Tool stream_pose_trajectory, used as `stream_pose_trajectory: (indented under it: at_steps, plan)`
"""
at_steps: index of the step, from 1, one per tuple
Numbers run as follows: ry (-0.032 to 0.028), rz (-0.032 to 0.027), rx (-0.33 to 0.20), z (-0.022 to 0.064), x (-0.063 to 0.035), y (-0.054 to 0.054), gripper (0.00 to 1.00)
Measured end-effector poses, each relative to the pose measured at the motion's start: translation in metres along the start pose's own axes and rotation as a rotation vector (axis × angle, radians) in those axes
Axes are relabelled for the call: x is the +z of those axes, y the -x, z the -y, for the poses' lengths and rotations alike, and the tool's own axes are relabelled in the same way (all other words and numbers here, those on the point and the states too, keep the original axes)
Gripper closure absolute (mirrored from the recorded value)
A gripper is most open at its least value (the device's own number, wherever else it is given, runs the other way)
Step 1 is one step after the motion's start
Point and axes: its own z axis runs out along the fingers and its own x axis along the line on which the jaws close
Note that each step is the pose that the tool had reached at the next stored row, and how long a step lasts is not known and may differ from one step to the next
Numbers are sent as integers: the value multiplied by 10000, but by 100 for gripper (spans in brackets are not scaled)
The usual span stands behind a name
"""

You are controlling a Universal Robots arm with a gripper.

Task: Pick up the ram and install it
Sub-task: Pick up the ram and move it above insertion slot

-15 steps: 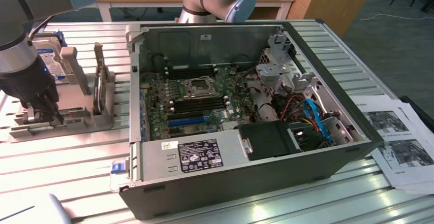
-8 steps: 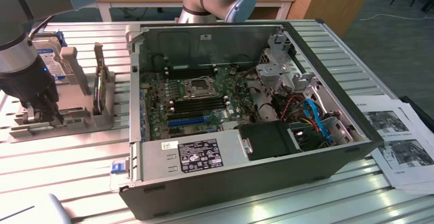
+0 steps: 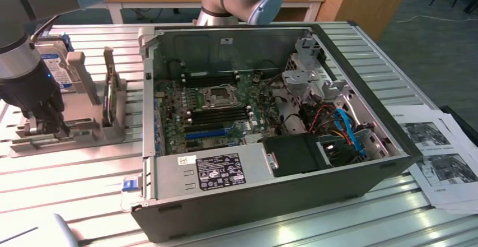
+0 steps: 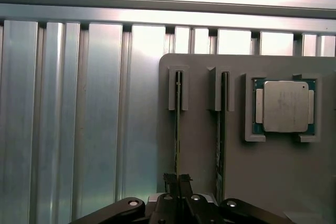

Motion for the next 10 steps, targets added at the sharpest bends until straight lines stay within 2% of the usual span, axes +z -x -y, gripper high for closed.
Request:
stream_pose_trajectory:
  at_steps: [10]
  plan:
    - [2,-1,0,0,-66,0,89]
